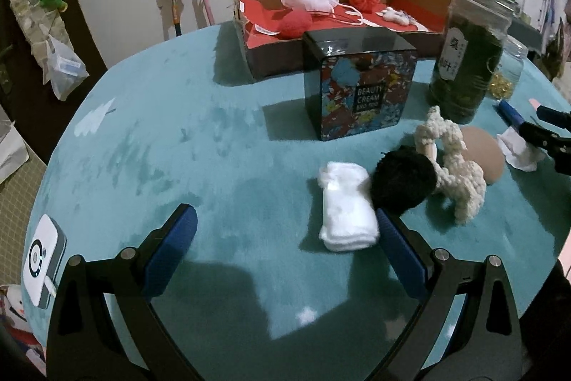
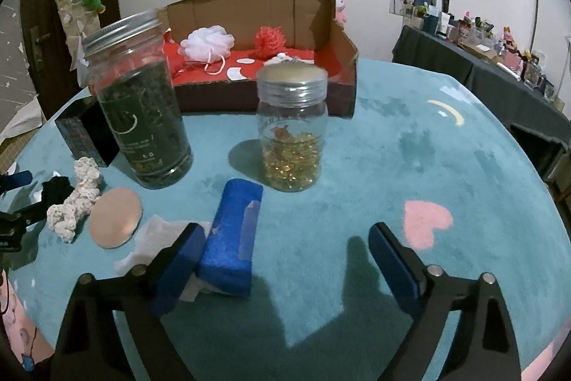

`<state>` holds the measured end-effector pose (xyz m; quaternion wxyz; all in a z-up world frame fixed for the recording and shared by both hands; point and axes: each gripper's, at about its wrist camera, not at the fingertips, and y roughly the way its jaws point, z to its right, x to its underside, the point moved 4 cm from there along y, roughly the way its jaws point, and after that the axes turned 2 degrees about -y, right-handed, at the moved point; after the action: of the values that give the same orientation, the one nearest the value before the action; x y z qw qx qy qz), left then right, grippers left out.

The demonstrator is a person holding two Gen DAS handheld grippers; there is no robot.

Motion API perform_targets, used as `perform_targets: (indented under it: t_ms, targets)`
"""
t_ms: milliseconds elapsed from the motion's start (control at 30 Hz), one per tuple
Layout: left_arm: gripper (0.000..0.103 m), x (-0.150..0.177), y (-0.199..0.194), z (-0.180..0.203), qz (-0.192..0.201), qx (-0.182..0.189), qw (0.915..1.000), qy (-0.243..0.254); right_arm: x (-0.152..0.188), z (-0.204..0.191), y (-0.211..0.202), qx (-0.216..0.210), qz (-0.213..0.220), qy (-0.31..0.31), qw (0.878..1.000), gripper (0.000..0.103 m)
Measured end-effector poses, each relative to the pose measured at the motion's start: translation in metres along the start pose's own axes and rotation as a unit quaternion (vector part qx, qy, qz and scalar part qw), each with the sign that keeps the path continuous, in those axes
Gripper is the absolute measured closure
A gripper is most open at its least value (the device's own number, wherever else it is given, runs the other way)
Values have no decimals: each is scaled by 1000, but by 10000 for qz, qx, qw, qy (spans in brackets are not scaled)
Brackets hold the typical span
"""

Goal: Organize soft objects
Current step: 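Grasp the white rolled towel with the left tool while the right tool grasps the blue sponge, then carry the white towel and blue sponge up and over into the box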

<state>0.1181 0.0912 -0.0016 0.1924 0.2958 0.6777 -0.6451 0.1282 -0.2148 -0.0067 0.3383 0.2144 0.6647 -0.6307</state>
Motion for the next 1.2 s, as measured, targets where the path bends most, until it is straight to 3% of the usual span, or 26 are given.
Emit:
perform_targets:
  t_ms: [33, 133, 200, 233, 267, 300, 367, 667, 1200]
  targets:
    - [7, -1, 2, 1, 4, 10, 10000, 17, 0, -1, 2, 0, -34, -32, 10000, 14]
    - [33, -2, 4, 7, 26, 305, 9995, 36, 0, -4, 6, -97, -88, -79, 9999, 24]
    - [63, -2, 2, 13, 61, 611, 9981, 36, 1, -6, 7, -237, -101, -70, 9996, 38]
    - [68, -2, 1, 14, 94, 650, 9978, 33, 1, -6, 7, -351, -103, -59, 9993, 44]
    - [78, -2, 0, 16, 110, 675, 9976, 38, 2, -7, 6, -478, -84, -67, 9988, 59]
    - [81, -2, -1, 17, 116, 691, 9975, 38, 2, -9, 6, -568, -65, -95, 9983, 78]
    - [85, -2, -5, 17, 156, 647, 9978, -16, 2, -11, 2, -736, -17, -87, 9972, 78]
    - [85, -8, -34, 19, 469, 623, 9969, -113, -1, -8, -13, -692, 182, -114, 9974, 78]
    - [85, -24, -53, 88, 683, 1736, 9822, 203, -8, -30, -40, -1178, 443, -368, 9914, 78]
